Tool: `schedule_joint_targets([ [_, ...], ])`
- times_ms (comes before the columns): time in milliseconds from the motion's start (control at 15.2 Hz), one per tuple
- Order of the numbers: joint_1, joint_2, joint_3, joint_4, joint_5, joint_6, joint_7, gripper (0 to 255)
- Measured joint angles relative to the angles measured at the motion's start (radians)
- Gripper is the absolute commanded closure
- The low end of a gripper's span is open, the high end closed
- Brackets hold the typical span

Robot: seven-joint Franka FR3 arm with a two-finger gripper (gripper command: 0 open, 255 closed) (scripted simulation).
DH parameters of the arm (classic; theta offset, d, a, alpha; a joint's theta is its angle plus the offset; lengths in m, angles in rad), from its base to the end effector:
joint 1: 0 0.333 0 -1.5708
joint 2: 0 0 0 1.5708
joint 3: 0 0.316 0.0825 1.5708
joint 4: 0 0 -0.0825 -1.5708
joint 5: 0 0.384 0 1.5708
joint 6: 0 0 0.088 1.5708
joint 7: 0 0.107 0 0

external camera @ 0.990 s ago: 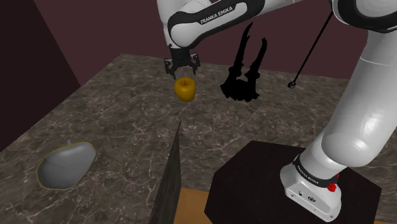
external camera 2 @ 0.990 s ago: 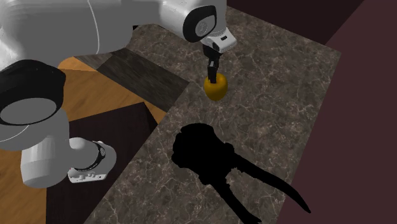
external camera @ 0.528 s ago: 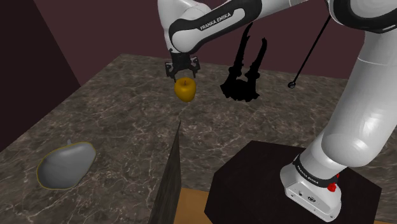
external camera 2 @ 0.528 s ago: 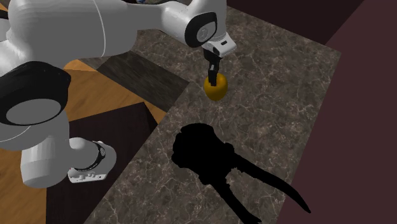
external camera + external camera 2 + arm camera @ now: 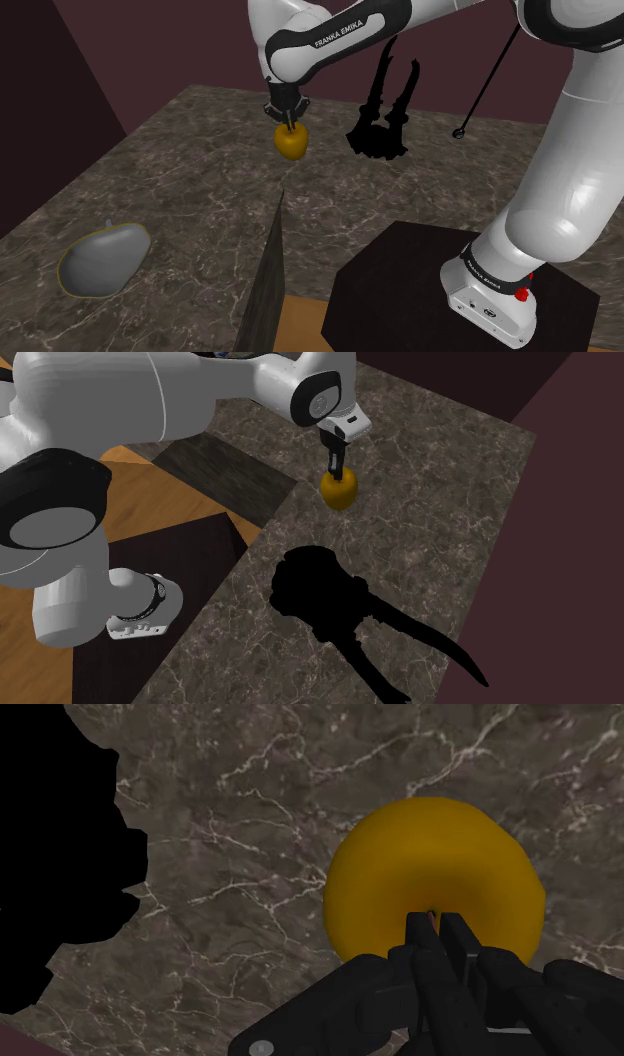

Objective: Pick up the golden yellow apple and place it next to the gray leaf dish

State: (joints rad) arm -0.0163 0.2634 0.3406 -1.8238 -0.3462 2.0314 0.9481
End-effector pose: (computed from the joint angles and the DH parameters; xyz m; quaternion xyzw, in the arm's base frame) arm 0.5968 0.1672 0.3970 0.9662 -0.2326 0.0511 0.0985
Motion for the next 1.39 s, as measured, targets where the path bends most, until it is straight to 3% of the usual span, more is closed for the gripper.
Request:
schedule_joint_targets([
  [462,-0.001,-0.007,0.001,0.008,0.005,-0.013,-0.006,255],
  [1386,0.0,-0.05,0.01,0.133,0.039,-0.173,-0.055,255],
])
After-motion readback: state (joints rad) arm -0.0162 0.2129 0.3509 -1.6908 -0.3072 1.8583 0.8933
